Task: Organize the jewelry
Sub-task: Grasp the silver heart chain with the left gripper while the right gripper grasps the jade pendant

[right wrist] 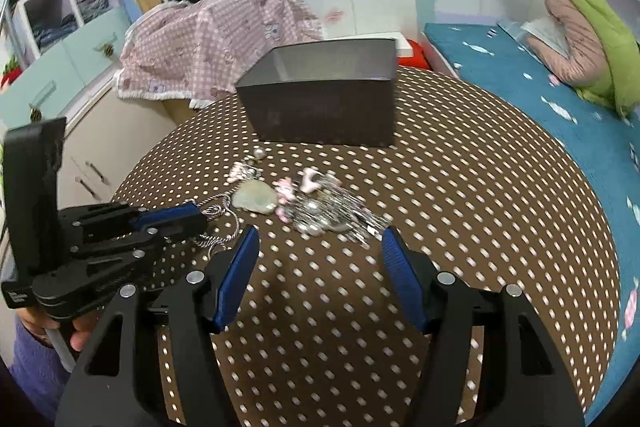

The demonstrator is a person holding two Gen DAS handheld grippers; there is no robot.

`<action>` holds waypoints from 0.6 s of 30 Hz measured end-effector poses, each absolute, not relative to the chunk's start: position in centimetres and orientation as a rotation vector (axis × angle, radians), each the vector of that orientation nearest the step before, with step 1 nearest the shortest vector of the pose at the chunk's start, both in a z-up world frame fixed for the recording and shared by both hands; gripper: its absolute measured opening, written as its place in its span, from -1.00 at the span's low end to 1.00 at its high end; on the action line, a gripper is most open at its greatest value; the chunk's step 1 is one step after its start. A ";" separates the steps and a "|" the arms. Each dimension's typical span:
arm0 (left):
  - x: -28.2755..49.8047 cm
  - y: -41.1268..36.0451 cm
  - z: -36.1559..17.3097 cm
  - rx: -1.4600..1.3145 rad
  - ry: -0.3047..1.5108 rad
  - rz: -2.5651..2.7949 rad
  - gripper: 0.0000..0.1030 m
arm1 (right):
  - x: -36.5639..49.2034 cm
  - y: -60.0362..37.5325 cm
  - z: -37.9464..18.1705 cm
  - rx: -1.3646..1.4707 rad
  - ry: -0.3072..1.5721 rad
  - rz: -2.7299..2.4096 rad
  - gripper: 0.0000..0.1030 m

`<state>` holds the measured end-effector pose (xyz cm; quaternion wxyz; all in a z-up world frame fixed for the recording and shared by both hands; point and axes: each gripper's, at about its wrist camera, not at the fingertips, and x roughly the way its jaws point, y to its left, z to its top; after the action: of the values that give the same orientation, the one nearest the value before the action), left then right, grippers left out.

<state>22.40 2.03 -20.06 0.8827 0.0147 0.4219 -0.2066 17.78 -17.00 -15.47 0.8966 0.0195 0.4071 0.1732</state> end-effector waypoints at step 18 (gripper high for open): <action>21.4 7.5 -17.5 -0.034 0.815 -0.369 -0.76 | 22.9 -9.5 -18.1 -0.299 0.885 0.542 -0.13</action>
<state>21.43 7.46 -17.46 0.9015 -0.0165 0.3939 -0.1785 22.90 -9.49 -18.09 0.8577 -0.1423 0.4214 0.2580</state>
